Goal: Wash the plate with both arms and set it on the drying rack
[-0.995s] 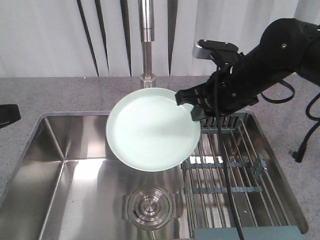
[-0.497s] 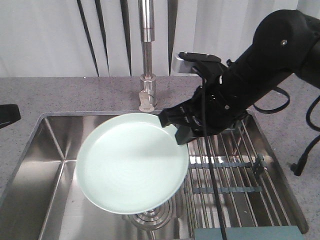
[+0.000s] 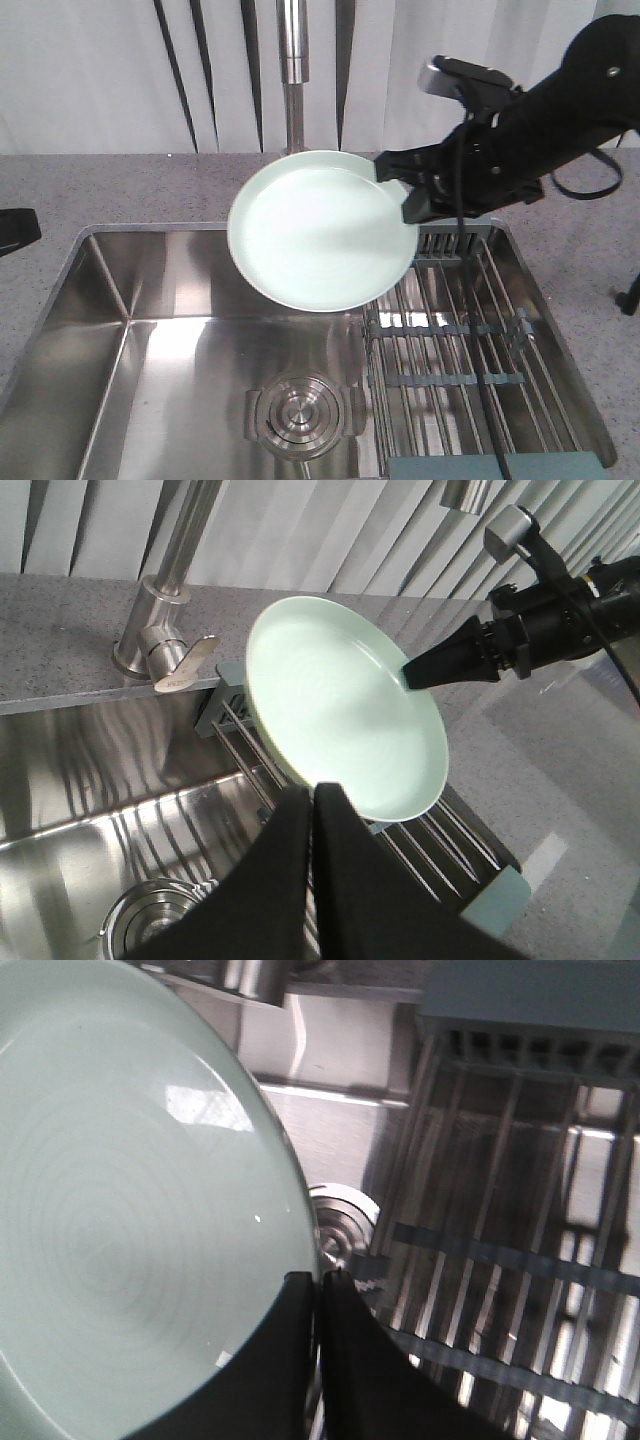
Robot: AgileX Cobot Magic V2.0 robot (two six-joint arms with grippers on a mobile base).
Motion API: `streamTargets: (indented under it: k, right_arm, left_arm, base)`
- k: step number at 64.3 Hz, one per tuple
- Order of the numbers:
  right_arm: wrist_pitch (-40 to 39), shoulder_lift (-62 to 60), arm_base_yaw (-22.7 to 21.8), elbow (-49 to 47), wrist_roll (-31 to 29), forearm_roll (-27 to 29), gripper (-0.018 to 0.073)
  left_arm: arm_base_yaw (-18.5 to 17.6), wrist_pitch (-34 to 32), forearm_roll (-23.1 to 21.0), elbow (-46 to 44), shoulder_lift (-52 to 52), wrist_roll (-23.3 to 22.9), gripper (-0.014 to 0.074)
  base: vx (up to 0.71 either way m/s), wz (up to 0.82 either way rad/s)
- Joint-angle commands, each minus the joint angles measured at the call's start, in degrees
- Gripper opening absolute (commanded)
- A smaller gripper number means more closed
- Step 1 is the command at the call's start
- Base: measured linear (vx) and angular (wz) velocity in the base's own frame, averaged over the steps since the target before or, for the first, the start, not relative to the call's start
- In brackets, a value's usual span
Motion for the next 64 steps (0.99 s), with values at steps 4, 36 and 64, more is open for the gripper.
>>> streamTargets:
  k: [4,36,64]
  right_arm:
    - [8.9,-5.6,-2.9,-1.7,-4.5,1.2,-0.0003]
    - [-0.6,-4.7,10.6,-1.7,0.5,5.5,-0.0003]
    - [-11.1,-2.0,1.3,-1.7,-0.4,4.4,-0.0003]
  left_arm:
    - [-0.3,-3.0,1.9,-1.3,-0.7,-0.4,-0.0006]
    - [-0.3,-3.4,1.8,-1.3,-0.7,-0.4,-0.0006]
    - [-0.3,-3.4,1.8,-1.3,-0.7,-0.4,-0.0006]
  base:
    - [0.00,0.00]
    - [0.00,0.00]
    - [0.00,0.00]
